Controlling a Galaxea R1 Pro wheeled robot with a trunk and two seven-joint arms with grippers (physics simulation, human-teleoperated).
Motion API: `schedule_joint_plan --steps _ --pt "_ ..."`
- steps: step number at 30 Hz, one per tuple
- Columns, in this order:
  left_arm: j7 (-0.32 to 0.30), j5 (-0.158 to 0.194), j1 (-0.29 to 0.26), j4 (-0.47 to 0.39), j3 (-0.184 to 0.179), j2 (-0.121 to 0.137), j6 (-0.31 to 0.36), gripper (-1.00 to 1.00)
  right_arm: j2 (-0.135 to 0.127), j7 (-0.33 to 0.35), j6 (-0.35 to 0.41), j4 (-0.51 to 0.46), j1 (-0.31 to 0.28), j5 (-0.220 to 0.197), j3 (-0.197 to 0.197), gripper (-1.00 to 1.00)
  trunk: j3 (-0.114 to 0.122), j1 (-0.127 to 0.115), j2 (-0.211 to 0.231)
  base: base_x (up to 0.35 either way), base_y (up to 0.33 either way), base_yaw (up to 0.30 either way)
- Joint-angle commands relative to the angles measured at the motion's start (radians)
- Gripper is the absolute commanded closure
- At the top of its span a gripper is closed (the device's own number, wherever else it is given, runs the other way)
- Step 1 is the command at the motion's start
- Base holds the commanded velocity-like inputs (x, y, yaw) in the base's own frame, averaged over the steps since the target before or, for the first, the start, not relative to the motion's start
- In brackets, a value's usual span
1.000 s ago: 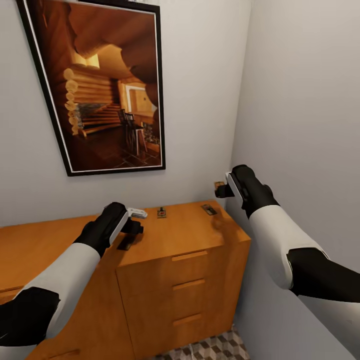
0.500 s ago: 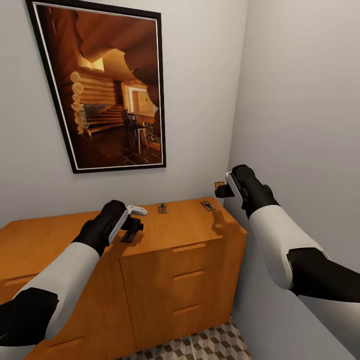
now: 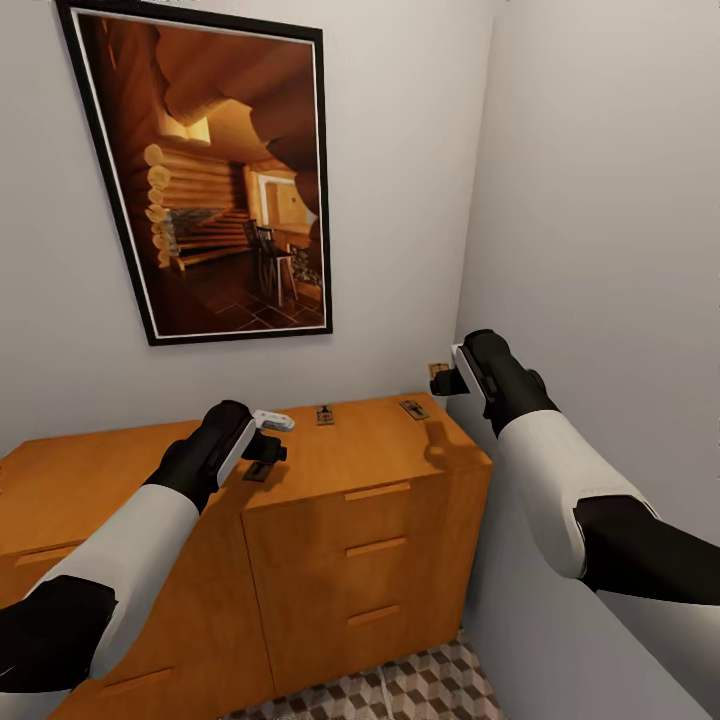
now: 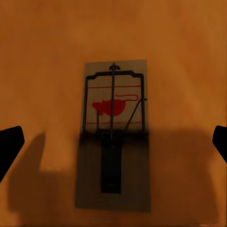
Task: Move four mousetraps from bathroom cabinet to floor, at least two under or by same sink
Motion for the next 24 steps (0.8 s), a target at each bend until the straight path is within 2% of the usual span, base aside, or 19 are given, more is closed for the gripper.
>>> schedule_joint_plan --steps 1,18,21,24 --pt "0.002 0.007 -0.001 0.0 -0.004 0.002 0.003 -1.0 0.0 -0.006 0.004 0.0 -0.001 -0.004 0.002 1.0 -0.001 0.0 -0.001 -0.048 0.0 0.0" --pt "0.002 0.008 -0.001 0.012 -0.003 0.002 0.003 -1.0 0.0 -0.006 0.004 0.0 -0.001 -0.003 0.002 1.0 -0.001 0.0 -0.001 -0.01 0.0 0.0" --pt "0.002 0.008 -0.001 0.018 0.001 0.002 0.003 -1.0 0.0 -0.006 0.004 0.0 -0.001 -0.004 0.002 1.0 -0.001 0.0 -0.001 0.0 0.0 0.0" --pt "0.002 0.009 -0.001 0.037 0.021 0.002 0.003 -1.0 0.0 -0.006 0.004 0.0 -0.001 -0.003 0.002 1.0 -0.001 0.0 -0.001 0.0 0.0 0.0"
